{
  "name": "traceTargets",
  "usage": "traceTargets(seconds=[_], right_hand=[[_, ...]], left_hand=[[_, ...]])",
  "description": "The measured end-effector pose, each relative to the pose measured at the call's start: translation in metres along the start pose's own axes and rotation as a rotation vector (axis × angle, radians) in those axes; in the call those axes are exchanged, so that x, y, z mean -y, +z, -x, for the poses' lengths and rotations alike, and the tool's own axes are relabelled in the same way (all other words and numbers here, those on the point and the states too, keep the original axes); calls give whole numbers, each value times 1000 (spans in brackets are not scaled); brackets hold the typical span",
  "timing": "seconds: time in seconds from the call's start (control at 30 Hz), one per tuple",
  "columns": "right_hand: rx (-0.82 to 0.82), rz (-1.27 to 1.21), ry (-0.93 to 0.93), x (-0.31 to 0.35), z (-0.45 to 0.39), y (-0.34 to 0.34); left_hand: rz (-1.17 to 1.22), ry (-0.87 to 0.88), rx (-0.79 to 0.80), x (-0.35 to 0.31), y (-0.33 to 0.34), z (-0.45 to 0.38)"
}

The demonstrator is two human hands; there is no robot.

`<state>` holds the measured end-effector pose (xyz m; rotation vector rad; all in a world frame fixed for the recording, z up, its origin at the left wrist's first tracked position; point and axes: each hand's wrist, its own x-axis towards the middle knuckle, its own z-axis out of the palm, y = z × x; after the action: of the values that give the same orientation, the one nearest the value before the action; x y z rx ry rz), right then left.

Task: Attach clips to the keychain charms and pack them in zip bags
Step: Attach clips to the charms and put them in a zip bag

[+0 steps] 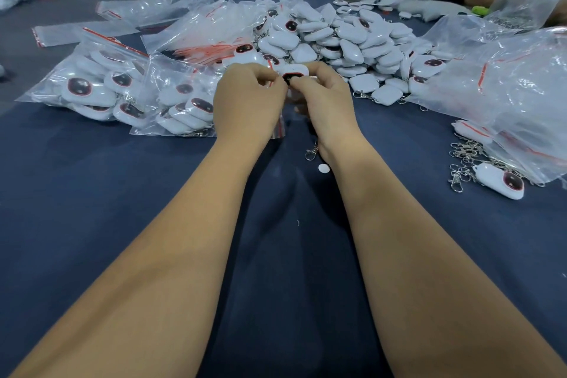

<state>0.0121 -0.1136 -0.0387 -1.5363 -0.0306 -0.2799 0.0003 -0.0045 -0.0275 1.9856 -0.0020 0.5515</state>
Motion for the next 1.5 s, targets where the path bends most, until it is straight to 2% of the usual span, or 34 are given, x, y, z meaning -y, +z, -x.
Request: traceTargets(seconds=[0.1,0.23,0.3,0.4,0.53,0.63,0.8,0.97,1.07,1.13,1.2,1.3,1.37,1.43,1.5], right_hand=[[-25,-6,-49,3,0,0],[37,-384,-50,9,4,2],[113,-448,-49,9,6,4],[127,-382,-16,9,7,6],[43,-352,42,8,5,6],[47,-123,21,4,7,8],[201,237,-52,2,11,15],[81,239,-99,1,10,13],[303,268,-125,0,14,13],[390,224,-117,1,16,17],[346,194,-122,3,15,18],[99,243,-134,6,9,10],[-60,398,-116,5,4,0],[-122,582,-81,1,0,-9],[-100,721,-3,-1,-2,-13]], left_hand=[[-77,32,-101,5,0,-4],[56,-16,-95,7,-4,-6],[124,-31,-98,6,-5,-6],[187,-27,-111,3,-7,-5],[241,2,-145,-1,-8,-5],[276,16,-161,-3,-9,-3],[264,15,-160,-4,-9,-3],[242,26,-162,-3,-8,-4],[194,64,-169,-3,-8,-1],[145,87,-182,-2,-7,0],[113,89,-187,-1,-6,-2],[-3,94,-103,5,-3,-5],[-146,129,-25,8,0,-5],[-277,182,43,11,2,-5],[-355,250,86,11,1,-5]])
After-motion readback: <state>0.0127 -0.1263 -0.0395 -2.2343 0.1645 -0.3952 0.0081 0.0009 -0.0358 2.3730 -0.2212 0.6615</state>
